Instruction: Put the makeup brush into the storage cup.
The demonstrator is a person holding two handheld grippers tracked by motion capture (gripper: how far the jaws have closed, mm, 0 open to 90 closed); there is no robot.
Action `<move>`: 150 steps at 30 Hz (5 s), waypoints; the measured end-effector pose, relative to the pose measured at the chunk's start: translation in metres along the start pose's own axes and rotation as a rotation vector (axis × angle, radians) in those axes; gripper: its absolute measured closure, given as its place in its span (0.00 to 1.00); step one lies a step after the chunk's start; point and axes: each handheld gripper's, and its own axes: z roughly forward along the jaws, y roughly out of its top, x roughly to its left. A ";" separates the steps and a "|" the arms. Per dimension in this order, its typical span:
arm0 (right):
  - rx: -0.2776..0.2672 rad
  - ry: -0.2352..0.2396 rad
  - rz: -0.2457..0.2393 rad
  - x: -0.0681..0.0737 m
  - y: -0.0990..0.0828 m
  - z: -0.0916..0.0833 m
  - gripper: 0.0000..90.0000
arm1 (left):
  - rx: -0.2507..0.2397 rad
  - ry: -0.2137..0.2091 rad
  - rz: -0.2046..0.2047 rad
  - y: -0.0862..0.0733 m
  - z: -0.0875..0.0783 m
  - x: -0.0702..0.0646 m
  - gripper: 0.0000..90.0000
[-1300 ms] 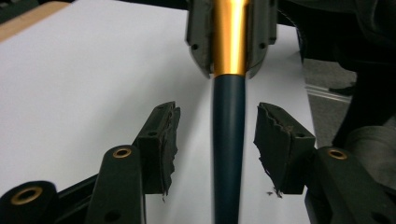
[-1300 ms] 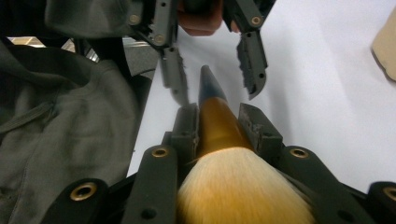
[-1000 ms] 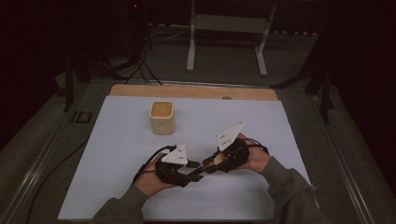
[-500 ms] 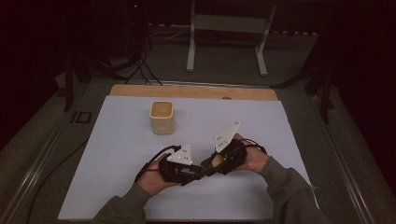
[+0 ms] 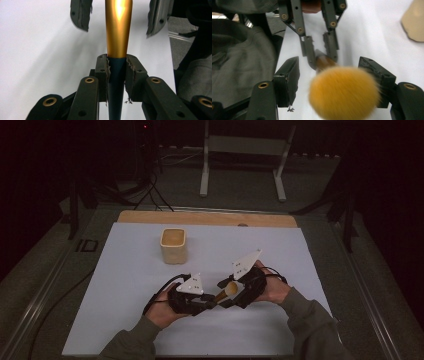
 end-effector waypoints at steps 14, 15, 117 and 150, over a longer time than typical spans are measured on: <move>-0.092 -0.115 0.066 -0.009 -0.014 -0.019 0.27 | -0.026 0.048 -0.029 -0.008 -0.011 0.005 0.84; -0.092 -0.115 0.066 -0.009 -0.014 -0.019 0.27 | -0.027 0.054 -0.033 -0.008 -0.012 0.005 0.84; -0.356 -0.441 0.314 0.029 -0.109 -0.043 0.14 | -0.340 0.736 -0.330 -0.027 -0.115 0.066 0.83; -0.358 -0.436 0.324 0.029 -0.111 -0.044 0.14 | -0.401 0.799 -0.342 -0.009 -0.114 0.093 0.83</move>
